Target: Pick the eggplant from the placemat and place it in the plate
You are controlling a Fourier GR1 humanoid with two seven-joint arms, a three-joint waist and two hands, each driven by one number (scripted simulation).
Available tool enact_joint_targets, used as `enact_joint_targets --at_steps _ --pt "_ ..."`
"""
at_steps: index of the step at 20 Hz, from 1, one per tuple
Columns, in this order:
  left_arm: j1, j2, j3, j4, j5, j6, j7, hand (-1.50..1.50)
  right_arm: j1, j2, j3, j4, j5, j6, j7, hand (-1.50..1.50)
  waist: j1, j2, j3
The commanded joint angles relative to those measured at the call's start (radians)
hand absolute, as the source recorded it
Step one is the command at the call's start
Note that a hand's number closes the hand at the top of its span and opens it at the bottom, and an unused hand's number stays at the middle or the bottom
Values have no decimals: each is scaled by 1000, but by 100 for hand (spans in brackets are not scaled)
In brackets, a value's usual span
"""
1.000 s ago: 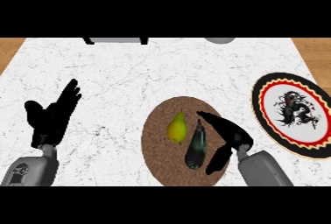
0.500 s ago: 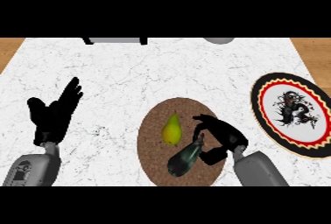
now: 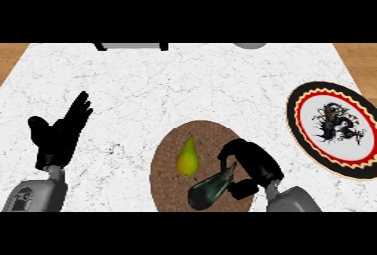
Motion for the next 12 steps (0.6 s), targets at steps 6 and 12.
enact_joint_targets --at_steps 6,12 --pt "38 7 12 -62 2 6 21 0 156 -156 88 -376 235 -234 -110 150 -8 -1 7" --pt "-8 -7 15 -9 -8 25 29 0 199 -186 -96 -570 298 -418 -70 150 -25 4 7"
